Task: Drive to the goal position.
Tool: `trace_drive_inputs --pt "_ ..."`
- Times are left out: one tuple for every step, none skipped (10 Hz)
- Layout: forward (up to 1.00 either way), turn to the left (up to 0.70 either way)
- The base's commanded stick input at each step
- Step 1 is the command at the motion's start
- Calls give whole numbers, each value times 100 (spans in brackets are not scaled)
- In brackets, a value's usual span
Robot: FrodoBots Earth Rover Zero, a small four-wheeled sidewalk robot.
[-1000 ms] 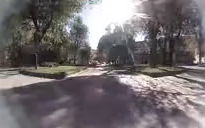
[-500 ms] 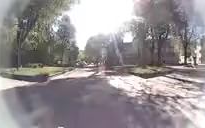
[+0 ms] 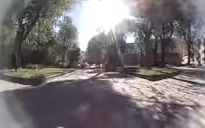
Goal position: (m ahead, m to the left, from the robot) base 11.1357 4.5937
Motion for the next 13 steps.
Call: trace_drive_inputs --pt "100 6" --pt "100 6" --pt "100 6" --pt "100 6" --pt "100 6" --pt "100 6" --pt "100 6" --pt "100 6" --pt "100 6" --pt "100 6" --pt "100 6" --pt "100 6" --pt "100 6"
